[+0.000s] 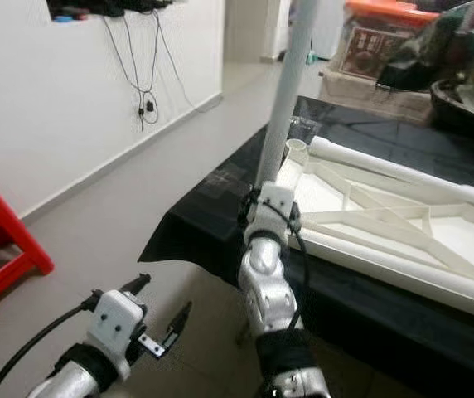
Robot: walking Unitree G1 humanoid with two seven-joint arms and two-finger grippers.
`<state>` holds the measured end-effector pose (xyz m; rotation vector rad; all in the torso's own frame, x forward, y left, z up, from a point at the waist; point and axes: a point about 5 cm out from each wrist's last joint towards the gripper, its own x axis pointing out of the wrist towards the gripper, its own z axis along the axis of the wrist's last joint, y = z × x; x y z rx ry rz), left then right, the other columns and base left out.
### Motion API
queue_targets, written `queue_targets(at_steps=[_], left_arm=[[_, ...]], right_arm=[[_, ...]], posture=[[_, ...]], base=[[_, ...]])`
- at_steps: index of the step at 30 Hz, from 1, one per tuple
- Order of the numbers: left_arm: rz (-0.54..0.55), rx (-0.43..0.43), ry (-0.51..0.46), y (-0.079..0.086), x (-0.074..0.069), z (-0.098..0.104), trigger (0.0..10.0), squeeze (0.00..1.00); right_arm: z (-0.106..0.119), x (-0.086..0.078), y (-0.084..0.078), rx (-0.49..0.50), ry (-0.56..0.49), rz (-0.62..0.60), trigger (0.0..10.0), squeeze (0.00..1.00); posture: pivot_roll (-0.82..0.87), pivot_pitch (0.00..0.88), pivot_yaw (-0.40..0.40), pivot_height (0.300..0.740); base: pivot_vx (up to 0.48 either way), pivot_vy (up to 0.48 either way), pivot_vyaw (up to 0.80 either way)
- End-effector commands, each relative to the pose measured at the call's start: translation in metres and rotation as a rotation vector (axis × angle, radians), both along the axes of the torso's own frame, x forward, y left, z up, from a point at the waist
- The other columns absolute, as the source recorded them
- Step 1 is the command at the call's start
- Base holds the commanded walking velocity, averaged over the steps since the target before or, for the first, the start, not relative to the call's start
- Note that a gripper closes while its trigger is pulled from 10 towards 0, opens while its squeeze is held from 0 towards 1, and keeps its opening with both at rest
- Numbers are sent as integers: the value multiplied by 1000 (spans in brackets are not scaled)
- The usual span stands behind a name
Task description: Building children table
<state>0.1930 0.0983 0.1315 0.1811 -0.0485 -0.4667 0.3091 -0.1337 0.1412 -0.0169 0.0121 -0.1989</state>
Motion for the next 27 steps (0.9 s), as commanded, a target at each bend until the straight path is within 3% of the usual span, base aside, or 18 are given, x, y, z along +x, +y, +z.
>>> queue_targets(at_steps=[1, 2, 3, 4, 5, 6, 11, 27], left_arm=[[-2, 8, 15, 1, 0, -5, 10000, 0], [6, 13, 23, 3, 2, -8, 10000, 0], [6, 13, 23, 3, 2, -8, 10000, 0], [27, 15, 44, 5, 6, -12, 10000, 0], [27, 15, 44, 5, 6, -12, 10000, 0], [40, 8, 59, 6, 9, -16, 10000, 0], [59, -9, 80, 9, 15, -22, 10000, 0], [140, -13, 144, 17, 38, -38, 10000, 0]], right_arm=[[0, -2, 2, -3, 17, 34, 10000, 1000], [-10, -17, 1, -22, 43, 109, 10000, 557], [-10, -17, 1, -22, 43, 109, 10000, 557], [-21, -33, 2, -7, 80, 196, 10000, 0], [-21, -33, 2, -7, 80, 196, 10000, 0], [-26, -44, 2, -5, 96, 247, 10000, 0], [-32, -51, 2, -3, 123, 294, 10000, 0], [-44, -39, 10, -7, 172, 346, 10000, 0]], posture=[[187, 0, -51, 740], [179, 0, -46, 740], [179, 0, -46, 740], [170, 0, -43, 740], [170, 0, -43, 740], [166, 0, -34, 740], [159, 0, -26, 740], [150, 0, -31, 740]], base=[[0, 0, 0], [0, 0, 0], [0, 0, 0], [0, 0, 0], [0, 0, 0], [0, 0, -788], [0, 0, -793], [0, 0, -778]])
